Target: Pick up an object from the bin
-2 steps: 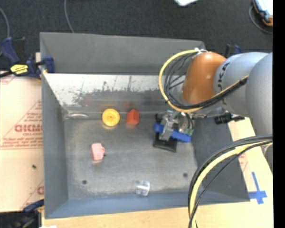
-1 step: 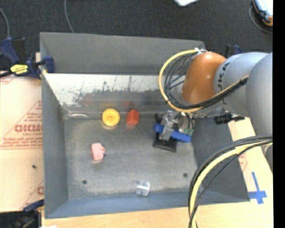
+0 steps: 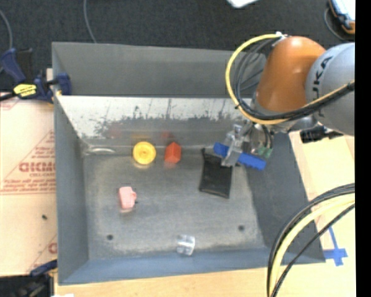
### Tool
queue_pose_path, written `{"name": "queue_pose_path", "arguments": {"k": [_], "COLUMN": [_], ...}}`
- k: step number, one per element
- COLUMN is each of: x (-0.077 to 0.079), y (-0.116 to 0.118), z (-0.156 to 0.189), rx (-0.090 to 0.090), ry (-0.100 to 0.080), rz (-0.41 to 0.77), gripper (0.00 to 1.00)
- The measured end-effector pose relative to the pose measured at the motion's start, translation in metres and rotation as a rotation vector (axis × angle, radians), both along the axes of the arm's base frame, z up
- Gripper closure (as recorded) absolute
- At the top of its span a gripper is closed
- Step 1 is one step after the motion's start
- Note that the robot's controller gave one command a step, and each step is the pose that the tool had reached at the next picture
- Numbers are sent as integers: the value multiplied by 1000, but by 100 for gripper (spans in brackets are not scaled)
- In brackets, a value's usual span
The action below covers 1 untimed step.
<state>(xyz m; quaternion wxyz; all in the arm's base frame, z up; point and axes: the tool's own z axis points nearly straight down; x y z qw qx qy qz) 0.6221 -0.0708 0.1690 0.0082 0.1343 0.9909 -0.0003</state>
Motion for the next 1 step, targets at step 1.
{"name": "queue_pose_path", "arguments": {"k": [1], "x": [7], "y": [12], "z": [44], "rx": [-3], "ry": [-8], "rz": [53], "gripper": [100]}}
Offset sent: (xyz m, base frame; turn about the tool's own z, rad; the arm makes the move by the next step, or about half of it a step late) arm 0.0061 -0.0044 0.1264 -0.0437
